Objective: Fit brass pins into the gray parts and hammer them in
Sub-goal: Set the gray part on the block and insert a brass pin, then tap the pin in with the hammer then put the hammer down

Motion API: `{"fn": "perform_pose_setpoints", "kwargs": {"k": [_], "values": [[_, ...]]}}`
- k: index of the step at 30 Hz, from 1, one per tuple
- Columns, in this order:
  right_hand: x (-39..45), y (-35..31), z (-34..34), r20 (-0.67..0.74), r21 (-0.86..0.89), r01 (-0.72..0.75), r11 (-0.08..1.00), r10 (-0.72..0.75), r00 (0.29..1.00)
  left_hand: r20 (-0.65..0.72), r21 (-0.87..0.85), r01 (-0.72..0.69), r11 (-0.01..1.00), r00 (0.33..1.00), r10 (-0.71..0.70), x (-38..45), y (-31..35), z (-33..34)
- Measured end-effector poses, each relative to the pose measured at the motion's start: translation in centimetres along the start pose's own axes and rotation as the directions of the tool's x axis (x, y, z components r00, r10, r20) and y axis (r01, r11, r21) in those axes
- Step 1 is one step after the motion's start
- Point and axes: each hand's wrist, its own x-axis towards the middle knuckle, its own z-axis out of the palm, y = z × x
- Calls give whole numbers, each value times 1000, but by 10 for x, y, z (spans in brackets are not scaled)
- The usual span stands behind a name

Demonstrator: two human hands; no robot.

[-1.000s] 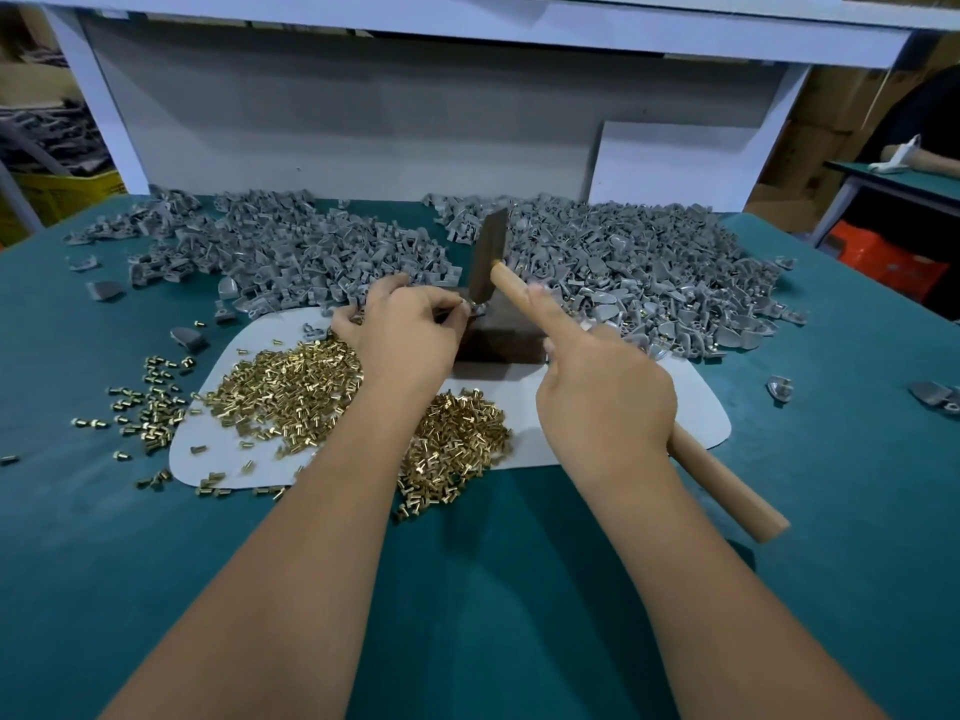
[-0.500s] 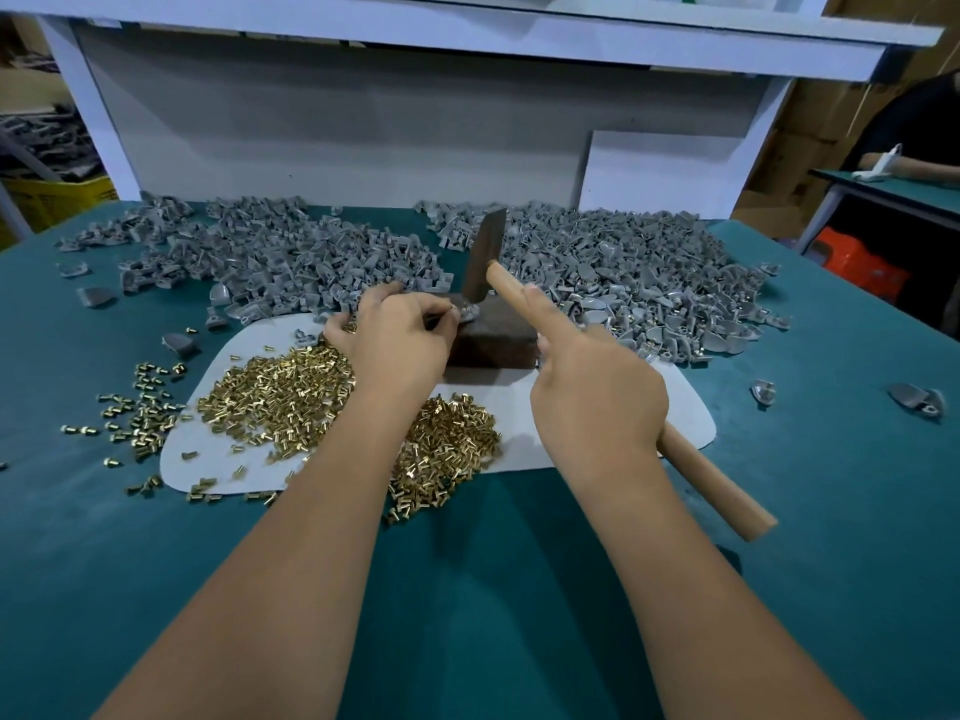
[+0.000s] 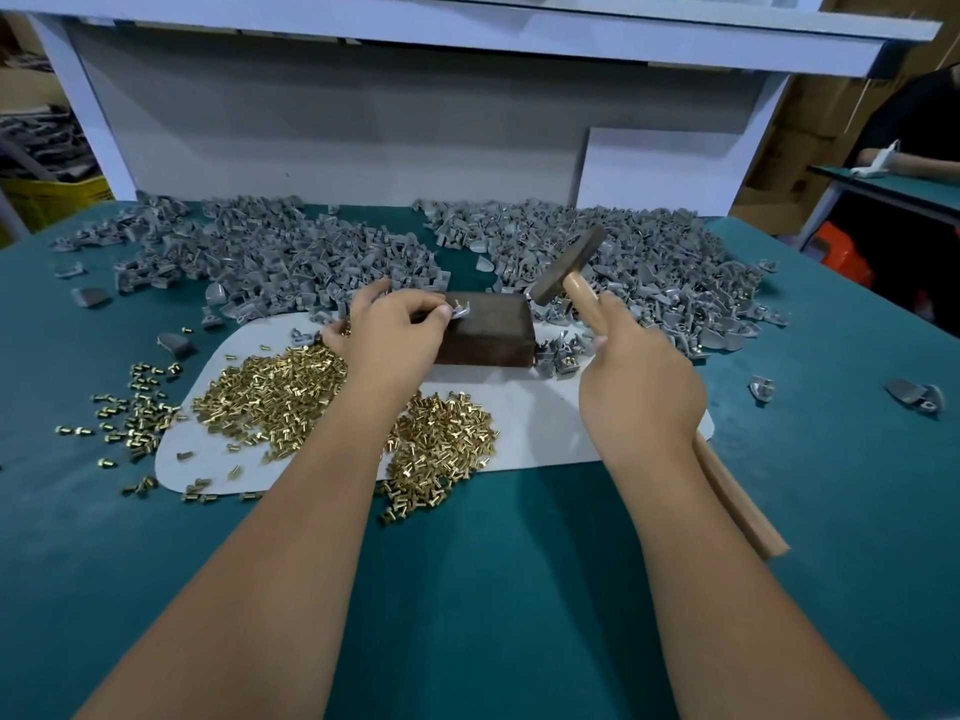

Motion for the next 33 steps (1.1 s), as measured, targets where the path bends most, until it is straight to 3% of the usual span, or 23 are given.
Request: {"fn": "perform_pose_setpoints", "kwargs": {"k": [10,13,15,18,20,33], "values": [[3,6,4,116,-53,-54,997,60,991,25,0,-17,1000,1000,17,-4,1,-3],[3,-1,4,-50,-124,27,992,-33,998,46,-13,-41,999,998,42,-3,-1,-3],[5,-15,4,-119,29,158,987,-154,981,51,-9,-76,997,996,76,-2,-2,-4],[15,-42,14,-26,353,297,887,-308,951,48,26,-126,992,991,125,0,-3,-3],[24,-58,22,42,454,310,835,-368,929,47,55,-156,986,987,154,1,-2,-3],[37,-79,47,-5,444,266,856,-294,956,15,40,-189,981,982,189,4,-2,0]]}}
